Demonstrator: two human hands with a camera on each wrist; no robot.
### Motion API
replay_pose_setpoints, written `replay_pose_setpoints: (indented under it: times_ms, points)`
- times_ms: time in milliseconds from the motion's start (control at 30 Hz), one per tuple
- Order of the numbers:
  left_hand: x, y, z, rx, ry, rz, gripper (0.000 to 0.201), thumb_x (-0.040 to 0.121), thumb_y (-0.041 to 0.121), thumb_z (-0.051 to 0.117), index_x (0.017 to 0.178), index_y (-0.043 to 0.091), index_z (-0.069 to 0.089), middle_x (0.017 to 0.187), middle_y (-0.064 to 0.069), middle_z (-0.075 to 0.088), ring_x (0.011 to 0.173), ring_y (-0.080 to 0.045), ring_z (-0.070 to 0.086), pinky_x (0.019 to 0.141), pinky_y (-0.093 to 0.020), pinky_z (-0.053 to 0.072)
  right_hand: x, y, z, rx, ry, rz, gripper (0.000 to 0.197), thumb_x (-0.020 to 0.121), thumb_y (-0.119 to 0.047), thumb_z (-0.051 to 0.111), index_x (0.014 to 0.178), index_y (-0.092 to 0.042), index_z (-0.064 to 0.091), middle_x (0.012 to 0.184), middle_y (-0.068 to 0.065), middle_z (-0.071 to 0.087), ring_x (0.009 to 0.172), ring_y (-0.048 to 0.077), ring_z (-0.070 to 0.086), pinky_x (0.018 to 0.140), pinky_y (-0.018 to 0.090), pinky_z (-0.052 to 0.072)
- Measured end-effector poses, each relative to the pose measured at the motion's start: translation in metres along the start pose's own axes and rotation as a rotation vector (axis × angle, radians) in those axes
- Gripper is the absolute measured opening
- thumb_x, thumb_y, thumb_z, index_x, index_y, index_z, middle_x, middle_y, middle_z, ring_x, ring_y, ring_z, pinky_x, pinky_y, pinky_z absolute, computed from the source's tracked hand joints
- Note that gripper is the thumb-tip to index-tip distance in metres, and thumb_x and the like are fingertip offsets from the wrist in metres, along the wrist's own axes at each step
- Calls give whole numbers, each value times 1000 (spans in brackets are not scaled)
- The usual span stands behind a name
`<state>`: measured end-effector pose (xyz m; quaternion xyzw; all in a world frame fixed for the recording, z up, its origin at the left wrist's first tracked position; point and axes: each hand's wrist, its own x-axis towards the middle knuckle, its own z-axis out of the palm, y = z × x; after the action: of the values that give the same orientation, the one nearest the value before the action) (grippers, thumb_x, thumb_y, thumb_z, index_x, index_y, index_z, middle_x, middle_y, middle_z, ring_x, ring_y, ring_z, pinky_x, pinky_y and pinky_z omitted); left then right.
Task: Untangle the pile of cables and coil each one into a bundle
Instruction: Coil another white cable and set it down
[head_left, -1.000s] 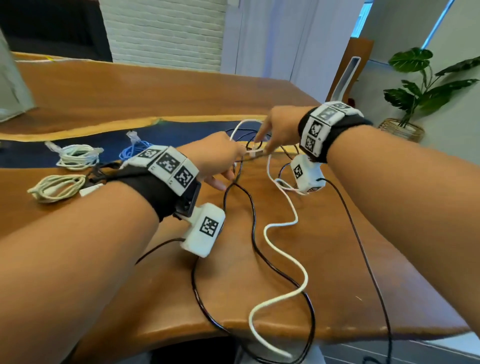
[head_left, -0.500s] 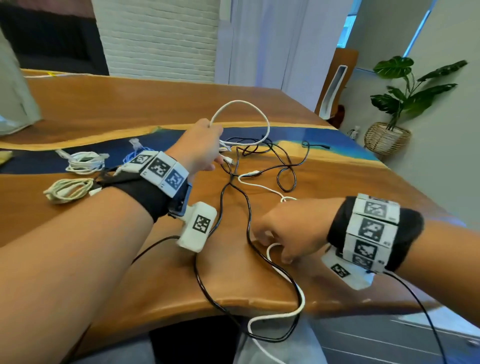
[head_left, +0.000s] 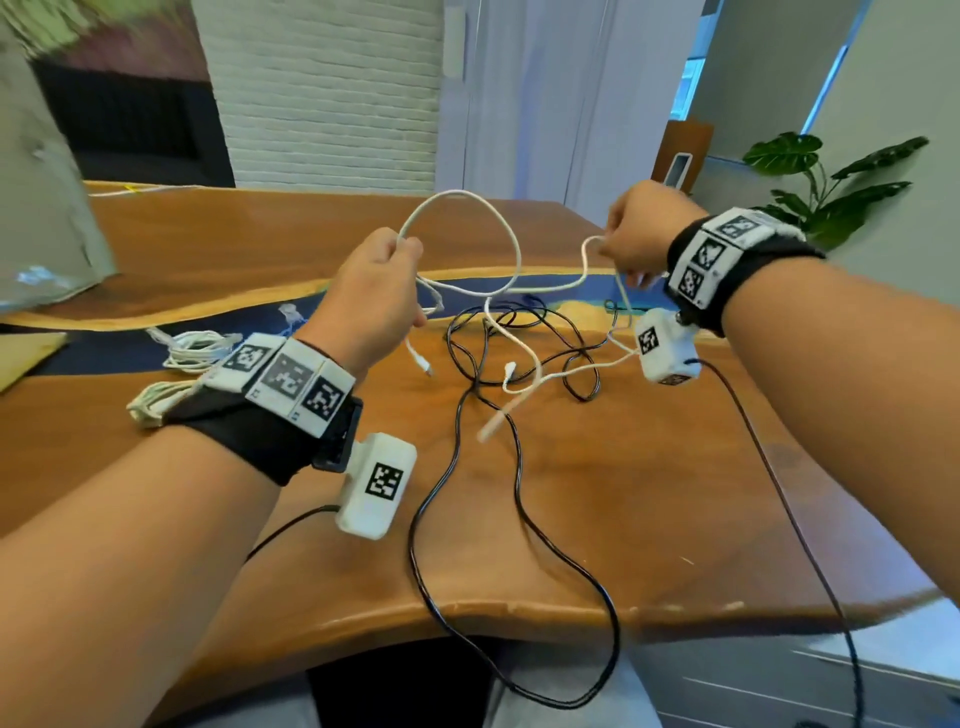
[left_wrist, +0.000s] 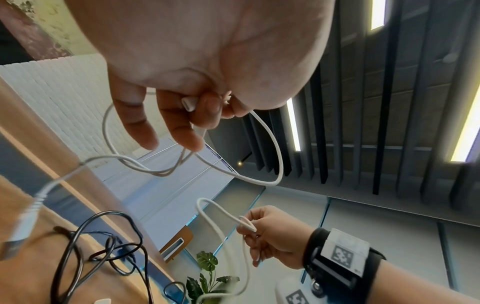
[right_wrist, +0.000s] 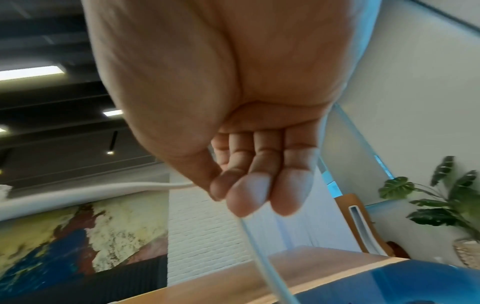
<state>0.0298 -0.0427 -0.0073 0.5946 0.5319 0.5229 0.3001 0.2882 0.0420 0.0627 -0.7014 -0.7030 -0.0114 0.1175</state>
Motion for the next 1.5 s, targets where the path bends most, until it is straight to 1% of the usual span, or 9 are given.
replay_pose_setpoints:
  times_ms: [233, 400, 600, 700, 867, 1000, 1167, 1367, 1500]
  points:
    - [0, 5, -7, 75, -13, 96, 27, 106, 27, 38, 91, 18, 59, 69, -6, 59, 65, -21, 57, 72, -46, 51, -16, -14, 19, 215, -5, -66, 37, 96, -8, 57, 131, -20, 63, 110, 1, 68, 91, 26, 70, 81, 36, 58]
    - [2, 4, -11, 152, -109, 157, 33, 108, 23, 39, 93, 19, 68, 71, -11, 57, 64, -21, 52, 62, -35, 42, -69, -65, 27, 1270, -401, -225, 47, 98, -47, 55, 135, -20, 58, 112, 16, 74, 95, 32, 72, 85, 41, 56]
    - [4, -3, -45, 113, -176, 28, 29, 109, 16, 37, 121, 22, 63, 59, 4, 48, 57, -14, 46, 62, -33, 44, -68, -72, 42, 1191, -308, -351, 22, 105, -7, 51, 119, -7, 69, 60, 1, 37, 46, 13, 36, 45, 28, 44]
    - [1, -15, -76, 531, -264, -68, 26, 107, 32, 39, 96, 30, 62, 66, -3, 54, 60, -18, 45, 61, -34, 39, -57, -50, 35, 1138, -139, -240, 24, 106, -14, 51, 113, -13, 74, 63, 2, 38, 48, 14, 35, 40, 25, 37]
    - [-7, -35, -88, 555, -311, -131, 42, 106, 30, 41, 82, 22, 74, 77, -11, 70, 54, -13, 52, 60, -34, 43, -44, -21, 34, 527, -44, -100, 25, 103, -18, 57, 119, -30, 72, 100, 3, 73, 81, 25, 67, 75, 49, 58]
    - [-12, -34, -77, 174, -275, -78, 39, 107, 21, 41, 90, 10, 74, 72, -5, 71, 81, -28, 65, 82, -48, 54, -65, -44, 35, 436, 72, -249, 35, 100, -22, 61, 134, -31, 64, 129, -13, 62, 122, 13, 57, 101, 33, 45]
    - [-21, -11, -61, -191, -319, 54, 33, 108, 11, 38, 102, 0, 68, 63, -6, 60, 62, -21, 58, 68, -25, 51, -102, -93, 43, 663, -231, -613, 59, 88, -34, 79, 141, -41, 53, 131, -14, 65, 120, 0, 61, 103, 27, 49]
    - [-32, 12, -78, -552, -241, 159, 35, 108, 12, 32, 122, 2, 63, 62, -4, 53, 47, -17, 44, 70, -37, 56, -107, -109, 78, 573, -338, -545, 11, 100, -22, 64, 105, -20, 73, 90, 0, 77, 80, 12, 73, 82, 33, 60]
    - [-35, 11, -90, -341, -124, 117, 33, 107, 5, 32, 129, 11, 57, 64, -7, 56, 45, -19, 35, 57, -31, 53, -101, -96, 85, 842, -306, -289, 40, 106, -38, 51, 93, -11, 76, 73, -3, 72, 52, 17, 55, 45, 32, 48]
